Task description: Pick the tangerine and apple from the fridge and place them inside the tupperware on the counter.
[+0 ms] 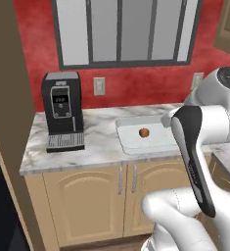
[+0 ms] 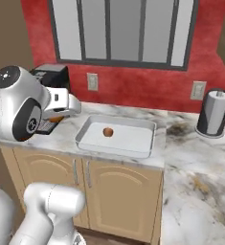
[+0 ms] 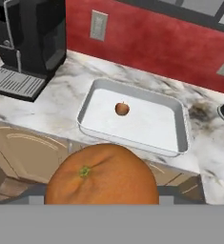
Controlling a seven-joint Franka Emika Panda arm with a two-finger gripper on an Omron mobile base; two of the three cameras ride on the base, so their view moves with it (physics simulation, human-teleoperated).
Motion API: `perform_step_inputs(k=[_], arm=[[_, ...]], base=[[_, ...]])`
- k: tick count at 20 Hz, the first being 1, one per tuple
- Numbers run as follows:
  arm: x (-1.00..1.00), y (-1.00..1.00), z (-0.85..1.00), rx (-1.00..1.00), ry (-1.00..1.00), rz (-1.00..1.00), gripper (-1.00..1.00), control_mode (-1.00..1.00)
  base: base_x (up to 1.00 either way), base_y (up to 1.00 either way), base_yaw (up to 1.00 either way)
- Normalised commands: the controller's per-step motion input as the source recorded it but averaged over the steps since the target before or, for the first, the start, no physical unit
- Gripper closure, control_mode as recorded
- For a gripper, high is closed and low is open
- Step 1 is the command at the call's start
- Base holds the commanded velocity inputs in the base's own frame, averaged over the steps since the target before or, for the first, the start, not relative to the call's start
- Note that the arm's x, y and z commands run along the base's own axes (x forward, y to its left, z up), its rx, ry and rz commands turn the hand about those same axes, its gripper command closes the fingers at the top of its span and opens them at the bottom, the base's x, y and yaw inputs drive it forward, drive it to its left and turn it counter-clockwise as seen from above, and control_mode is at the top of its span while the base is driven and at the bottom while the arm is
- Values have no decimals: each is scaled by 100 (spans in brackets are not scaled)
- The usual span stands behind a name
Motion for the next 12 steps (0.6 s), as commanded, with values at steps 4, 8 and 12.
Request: perform_step_inputs(k=[4, 8, 12], arm=[[0, 0, 0, 0, 0, 0, 100, 100], [55, -13, -39, 1, 0, 0, 100, -100], [74, -37, -74, 5, 0, 0, 100, -100]], base=[[95, -61, 0], [19, -8, 0], [0, 0, 0]])
